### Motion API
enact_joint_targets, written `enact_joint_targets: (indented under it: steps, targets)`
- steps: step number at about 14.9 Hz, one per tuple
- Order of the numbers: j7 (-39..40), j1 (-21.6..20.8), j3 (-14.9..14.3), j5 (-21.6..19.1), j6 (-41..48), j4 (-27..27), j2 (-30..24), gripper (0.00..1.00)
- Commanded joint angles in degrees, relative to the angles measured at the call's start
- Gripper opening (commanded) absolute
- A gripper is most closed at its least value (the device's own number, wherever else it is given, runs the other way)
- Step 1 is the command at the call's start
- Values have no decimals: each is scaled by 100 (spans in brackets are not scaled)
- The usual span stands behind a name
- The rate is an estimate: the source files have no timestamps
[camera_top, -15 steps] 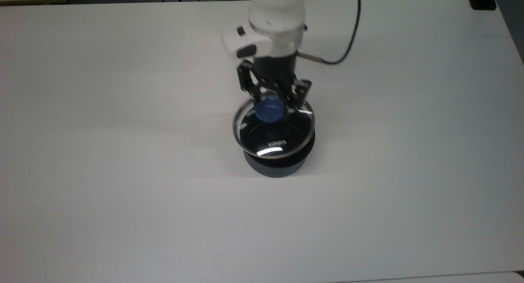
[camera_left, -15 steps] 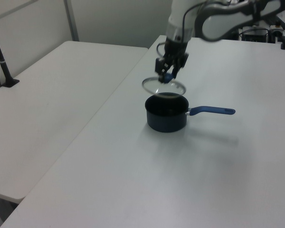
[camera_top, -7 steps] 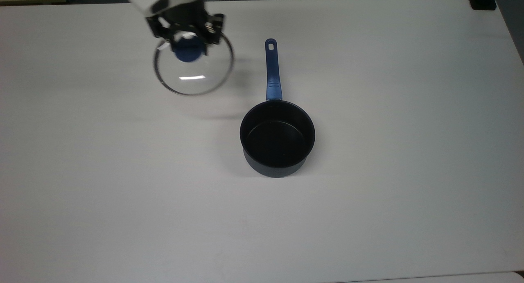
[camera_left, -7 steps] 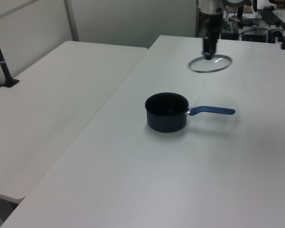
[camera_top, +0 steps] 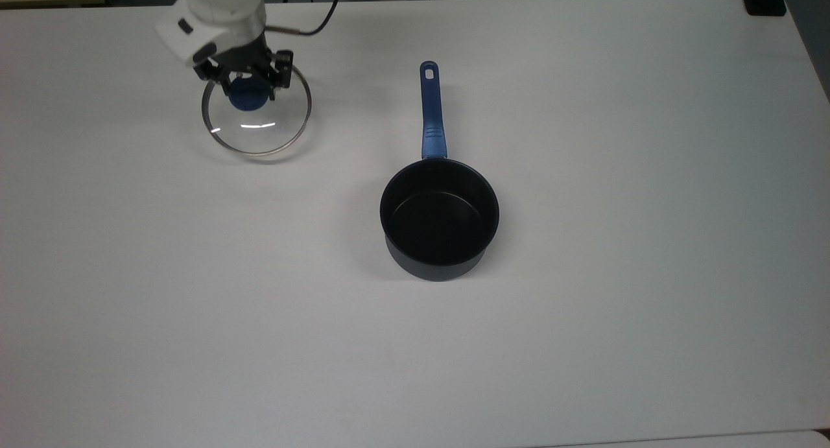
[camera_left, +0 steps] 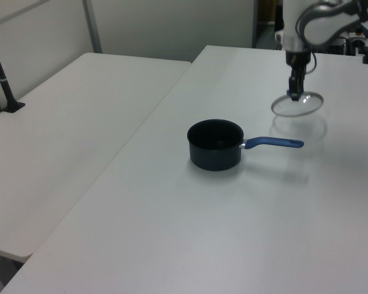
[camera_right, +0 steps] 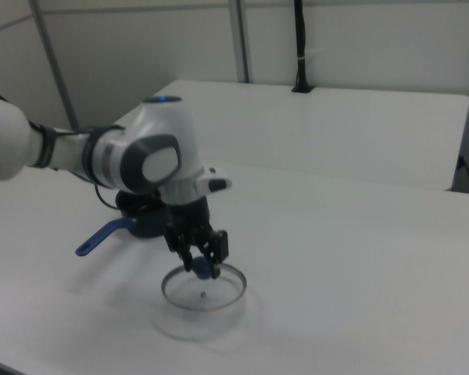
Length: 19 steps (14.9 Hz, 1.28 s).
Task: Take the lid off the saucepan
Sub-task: 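Carry the lid beside the saucepan and lower it onto the table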
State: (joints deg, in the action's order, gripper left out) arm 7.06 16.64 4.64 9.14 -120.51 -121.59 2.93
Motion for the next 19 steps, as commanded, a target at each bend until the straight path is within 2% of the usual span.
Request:
enact_joint_targets:
  steps: [1, 3, 4, 5, 6, 8, 10, 12, 15, 19]
  targets:
    - [15, 50, 2, 80, -507, -67, 242, 64]
    - [-90, 50, 2, 80, -597, -58, 374, 65]
    - [-108, 50, 2, 80, -597, -58, 401, 73]
    - [-117, 50, 2, 80, -553, -49, 410, 92]
    - [-230, 58, 2, 53, -509, -32, 375, 100]
    - [-677, 41, 2, 53, -238, 248, 313, 100]
    - [-1039, -47, 11, -17, 691, 1081, 217, 100]
    - [-1189, -160, 63, -52, 1526, 1688, 41, 100]
    - [-1512, -600, 64, -166, 1820, 1884, -573, 100]
    - [-2313, -1372, -278, -325, 2575, 2314, -698, 100]
